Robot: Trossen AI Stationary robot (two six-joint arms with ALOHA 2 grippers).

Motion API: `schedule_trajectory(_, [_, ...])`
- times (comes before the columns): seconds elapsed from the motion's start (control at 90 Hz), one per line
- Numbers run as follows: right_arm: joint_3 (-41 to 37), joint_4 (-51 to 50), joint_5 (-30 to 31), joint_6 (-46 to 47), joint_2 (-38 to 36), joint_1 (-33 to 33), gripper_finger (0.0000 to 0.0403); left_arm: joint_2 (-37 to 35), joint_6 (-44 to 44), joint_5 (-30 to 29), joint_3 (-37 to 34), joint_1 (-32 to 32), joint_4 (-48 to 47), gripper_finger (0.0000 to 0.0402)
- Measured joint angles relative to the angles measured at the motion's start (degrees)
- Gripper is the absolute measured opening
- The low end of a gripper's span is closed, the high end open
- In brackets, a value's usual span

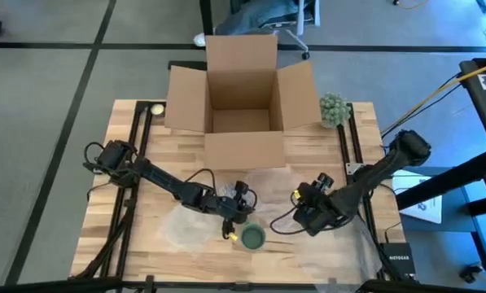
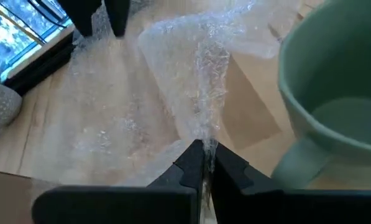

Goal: Wrap mug
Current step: Prepare the right transparent bubble wrap, then wrap the green mug with the right transparent bubble wrap

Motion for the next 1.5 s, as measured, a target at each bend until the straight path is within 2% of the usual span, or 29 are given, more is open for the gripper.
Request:
schedule_trajectory(0.278, [0.0, 1.1, -4.0, 1.6, 2.6, -1.0, 0.0188, 0.0, -2.2, -0.1, 0.0, 0.0, -0.1, 0.0004])
schedule_trajectory(0.467, [0.0, 1.2, -4.5, 1.6, 2.6, -1.0, 0.0188, -0.8, -5.1, -2.0, 1.9, 0.0, -3.3, 0.0044])
schedule_trajectory(0.7, [0.0, -3.6, -6.0, 1.6, 2.6, -1.0, 0.0188, -5.2, -8.5, -4.3, 7.4, -0.8, -18.3, 0.0117])
schedule_trajectory(0.856, [0.0, -5.2, -6.0, 1.6, 2.6, -0.9, 0.0188, -8.6, -21.1, -4.5, 8.6, -1.7, -32.5, 0.0147])
schedule_trajectory(0.922, [0.0, -3.8, -4.9, 1.2, 2.6, -0.9, 0.0188, -8.6, -28.4, -4.5, 8.6, -1.9, -36.5, 0.0151])
schedule_trajectory(1.0, [0.0, -1.8, -3.6, 0.1, 2.6, -1.0, 0.0188, -7.4, -33.0, -3.8, 8.3, -1.9, -36.2, 0.0152])
schedule_trajectory(1.178, [0.0, -1.9, -2.4, 0.0, 2.6, -0.9, 0.0188, -4.9, -38.0, -4.7, 8.3, -2.8, -35.8, 0.0153])
schedule_trajectory(1.5, [0.0, -4.7, -3.1, 0.1, 2.6, -0.5, 0.0188, -4.7, -43.6, -6.5, 9.6, -6.6, -37.7, 0.0153])
